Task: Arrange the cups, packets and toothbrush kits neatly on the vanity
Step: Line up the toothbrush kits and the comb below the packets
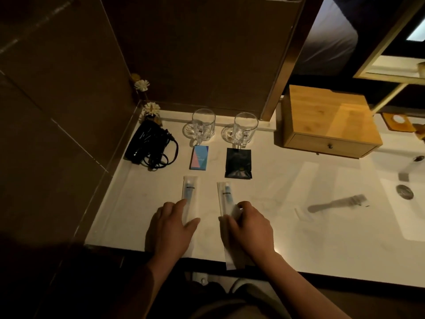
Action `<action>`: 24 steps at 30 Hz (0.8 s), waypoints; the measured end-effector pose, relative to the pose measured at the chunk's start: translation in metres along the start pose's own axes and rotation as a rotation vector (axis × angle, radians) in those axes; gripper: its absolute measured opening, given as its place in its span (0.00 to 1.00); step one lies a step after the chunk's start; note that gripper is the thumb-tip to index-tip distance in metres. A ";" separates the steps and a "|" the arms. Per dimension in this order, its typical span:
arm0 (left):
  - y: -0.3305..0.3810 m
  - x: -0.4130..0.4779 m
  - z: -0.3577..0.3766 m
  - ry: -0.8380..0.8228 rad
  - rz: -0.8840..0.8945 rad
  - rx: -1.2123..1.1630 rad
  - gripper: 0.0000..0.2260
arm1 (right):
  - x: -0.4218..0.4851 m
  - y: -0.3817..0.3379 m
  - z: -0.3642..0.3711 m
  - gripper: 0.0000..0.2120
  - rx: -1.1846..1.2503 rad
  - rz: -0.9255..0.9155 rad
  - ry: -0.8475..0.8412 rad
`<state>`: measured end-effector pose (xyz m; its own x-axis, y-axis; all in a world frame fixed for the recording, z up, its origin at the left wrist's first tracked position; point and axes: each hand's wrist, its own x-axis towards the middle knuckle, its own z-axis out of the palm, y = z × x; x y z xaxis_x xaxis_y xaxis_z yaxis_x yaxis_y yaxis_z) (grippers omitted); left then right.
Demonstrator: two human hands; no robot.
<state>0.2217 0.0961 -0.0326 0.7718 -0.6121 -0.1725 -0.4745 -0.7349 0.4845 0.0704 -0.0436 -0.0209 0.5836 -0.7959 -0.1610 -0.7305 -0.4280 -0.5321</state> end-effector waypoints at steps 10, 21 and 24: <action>-0.007 0.012 -0.002 -0.054 0.071 -0.010 0.25 | 0.024 -0.011 0.004 0.16 -0.040 0.036 -0.078; -0.028 0.023 -0.008 -0.098 0.192 -0.044 0.23 | 0.026 -0.031 0.007 0.08 0.187 0.317 -0.005; -0.030 0.023 -0.006 -0.094 0.205 -0.016 0.23 | 0.022 -0.036 0.010 0.10 0.127 0.228 0.060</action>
<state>0.2559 0.1057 -0.0454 0.6166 -0.7733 -0.1477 -0.6103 -0.5880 0.5308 0.1131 -0.0418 -0.0138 0.3839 -0.8913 -0.2412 -0.7884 -0.1804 -0.5882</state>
